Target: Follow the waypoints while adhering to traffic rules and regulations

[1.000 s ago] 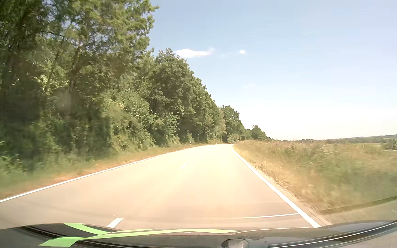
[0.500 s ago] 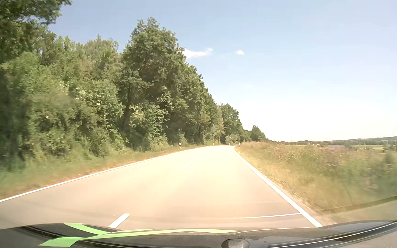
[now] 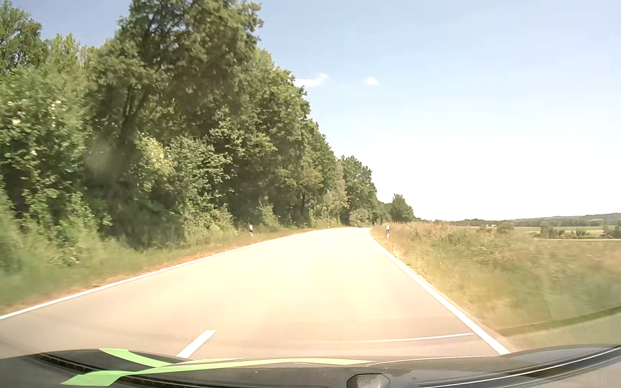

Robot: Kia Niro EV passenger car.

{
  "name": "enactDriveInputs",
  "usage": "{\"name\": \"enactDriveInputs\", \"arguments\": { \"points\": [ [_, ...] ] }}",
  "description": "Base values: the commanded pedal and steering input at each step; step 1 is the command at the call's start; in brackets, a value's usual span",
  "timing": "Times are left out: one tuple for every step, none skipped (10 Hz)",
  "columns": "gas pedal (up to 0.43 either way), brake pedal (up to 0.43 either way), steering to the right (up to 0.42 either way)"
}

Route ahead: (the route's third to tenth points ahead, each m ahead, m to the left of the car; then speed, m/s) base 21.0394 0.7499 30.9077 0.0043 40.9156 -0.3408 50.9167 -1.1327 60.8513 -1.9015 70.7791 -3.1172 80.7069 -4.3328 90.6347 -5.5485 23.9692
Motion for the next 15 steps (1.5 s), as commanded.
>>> {"name": "enactDriveInputs", "arguments": {
  "points": [
    [0.157, 0.0, 0.007],
    [0.157, 0.0, 0.01],
    [0.169, 0.0, 0.01],
    [0.169, 0.0, 0.009],
    [0.177, 0.0, 0.008],
    [0.177, 0.0, 0.009],
    [0.177, 0.0, 0.008],
    [0.189, 0.0, 0.008],
    [0.197, 0.0, 0.007],
    [0.197, 0.0, 0.006],
    [0.209, 0.0, 0.005],
    [0.209, 0.0, 0.004],
    [0.22, 0.0, 0.005],
    [0.228, 0.0, 0.005],
    [0.228, 0.0, 0.004]
  ]
}}
